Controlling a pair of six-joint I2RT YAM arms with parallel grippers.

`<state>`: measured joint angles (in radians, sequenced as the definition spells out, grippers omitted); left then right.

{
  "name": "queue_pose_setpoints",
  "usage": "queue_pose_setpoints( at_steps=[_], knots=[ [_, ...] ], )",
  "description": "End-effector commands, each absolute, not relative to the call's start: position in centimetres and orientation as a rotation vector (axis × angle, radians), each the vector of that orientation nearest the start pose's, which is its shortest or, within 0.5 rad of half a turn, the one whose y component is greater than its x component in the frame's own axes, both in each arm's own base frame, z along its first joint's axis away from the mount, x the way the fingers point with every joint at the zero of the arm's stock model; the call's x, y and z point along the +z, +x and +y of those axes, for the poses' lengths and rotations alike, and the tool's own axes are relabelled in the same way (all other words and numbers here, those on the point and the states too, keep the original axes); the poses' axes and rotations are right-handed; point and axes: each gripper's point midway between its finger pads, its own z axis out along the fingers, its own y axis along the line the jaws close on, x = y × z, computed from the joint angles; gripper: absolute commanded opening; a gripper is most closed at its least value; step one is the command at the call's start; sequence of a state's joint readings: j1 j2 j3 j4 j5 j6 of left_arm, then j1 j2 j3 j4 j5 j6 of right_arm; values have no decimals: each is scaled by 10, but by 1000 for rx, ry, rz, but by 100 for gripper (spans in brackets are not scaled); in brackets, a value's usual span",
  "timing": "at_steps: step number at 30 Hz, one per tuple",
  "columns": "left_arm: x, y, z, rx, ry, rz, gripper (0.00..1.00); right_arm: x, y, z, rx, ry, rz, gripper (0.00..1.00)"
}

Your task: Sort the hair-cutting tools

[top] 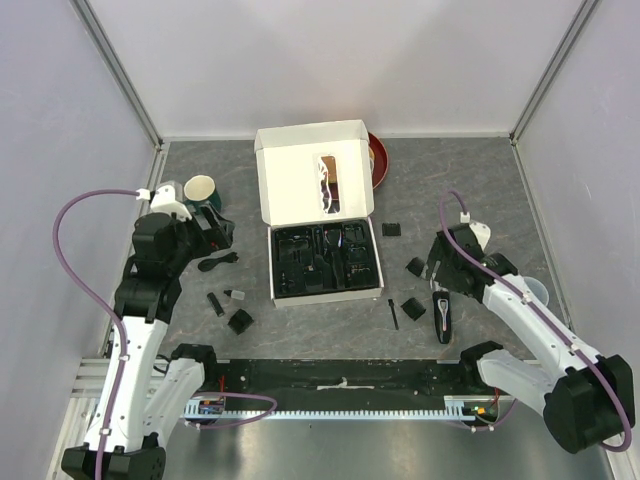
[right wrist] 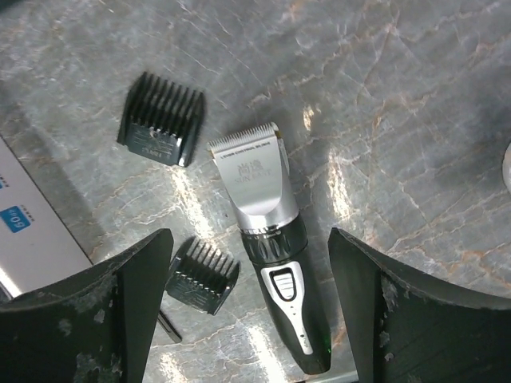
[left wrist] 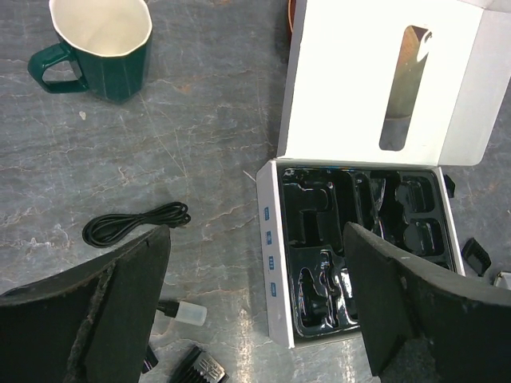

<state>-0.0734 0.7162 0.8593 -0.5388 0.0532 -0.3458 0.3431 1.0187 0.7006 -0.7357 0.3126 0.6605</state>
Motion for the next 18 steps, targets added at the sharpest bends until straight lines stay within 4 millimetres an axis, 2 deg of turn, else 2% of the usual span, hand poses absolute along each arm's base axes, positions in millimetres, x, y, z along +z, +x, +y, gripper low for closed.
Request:
queue_pose_setpoints(
  at_steps=[1, 5, 12, 15, 18],
  knots=[
    [260, 271, -35, -277, -220, 1913, 95, 75, 216, 47, -28, 639, 2483, 87],
    [259, 270, -35, -273, -220, 1913, 94, 56, 205, 47, -33, 698, 2514, 87],
    [261, 268, -32, -259, -227, 1906, 94, 39, 202, 60, 50, 705, 2560, 87],
    [262, 266, -22, -205, -263, 1889, 93, 35, 201, 65, 83, 703, 2572, 86],
    [263, 265, -20, -196, -274, 1879, 93, 34, 200, 64, 85, 728, 2559, 83]
  ],
)
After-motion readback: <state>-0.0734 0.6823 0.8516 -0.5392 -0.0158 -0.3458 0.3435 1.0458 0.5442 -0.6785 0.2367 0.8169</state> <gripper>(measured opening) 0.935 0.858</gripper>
